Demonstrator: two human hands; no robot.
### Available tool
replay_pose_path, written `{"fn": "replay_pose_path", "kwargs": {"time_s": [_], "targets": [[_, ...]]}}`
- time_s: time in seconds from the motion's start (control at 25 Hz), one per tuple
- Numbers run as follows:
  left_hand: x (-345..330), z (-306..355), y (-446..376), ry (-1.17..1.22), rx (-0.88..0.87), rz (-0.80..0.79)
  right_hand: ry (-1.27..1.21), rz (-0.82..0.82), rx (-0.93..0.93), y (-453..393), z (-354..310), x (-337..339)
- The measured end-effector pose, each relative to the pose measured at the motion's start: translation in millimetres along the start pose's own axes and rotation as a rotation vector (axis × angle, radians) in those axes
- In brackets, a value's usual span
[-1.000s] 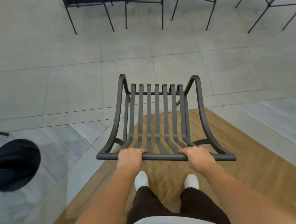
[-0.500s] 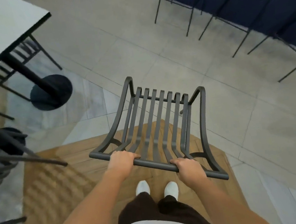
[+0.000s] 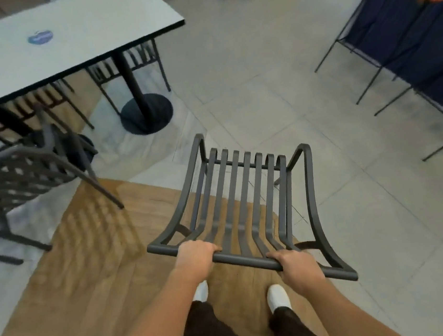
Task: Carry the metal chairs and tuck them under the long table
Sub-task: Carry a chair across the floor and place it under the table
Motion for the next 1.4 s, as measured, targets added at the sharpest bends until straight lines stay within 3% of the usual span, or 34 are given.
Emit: {"fn": "replay_pose_path", "kwargs": {"time_s": [0.4, 0.64, 1.04, 1.4], "targets": [[-43.0, 92.8, 71.6, 0.271, 0.341, -0.024, 0.219, -0.123, 0.320, 15.7, 68.5, 8.7], [-43.6, 109.6, 80.3, 0.373, 0.459, -0.060, 0.336, -0.163, 0.429, -16.9, 76.1, 28.5], [-17.6, 58.1, 35.3, 0.430, 0.534, -0.072, 0.402, -0.148, 0.525, -95.9, 47.5, 63.5], [32.7, -38.6, -53.5, 0.437, 0.534, -0.047, 0.412, -0.125, 0.540, -209.6, -2.7, 130.6]]}}
Point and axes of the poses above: each hand's wrist, its own y-axis away from the middle knuckle, its own x-axis out of the back of the hand, z = x × y, the point moved 4 cm from there along -y, towards the middle knuckle, and after that the axes turned 8 degrees about x, right-handed, at the moved point
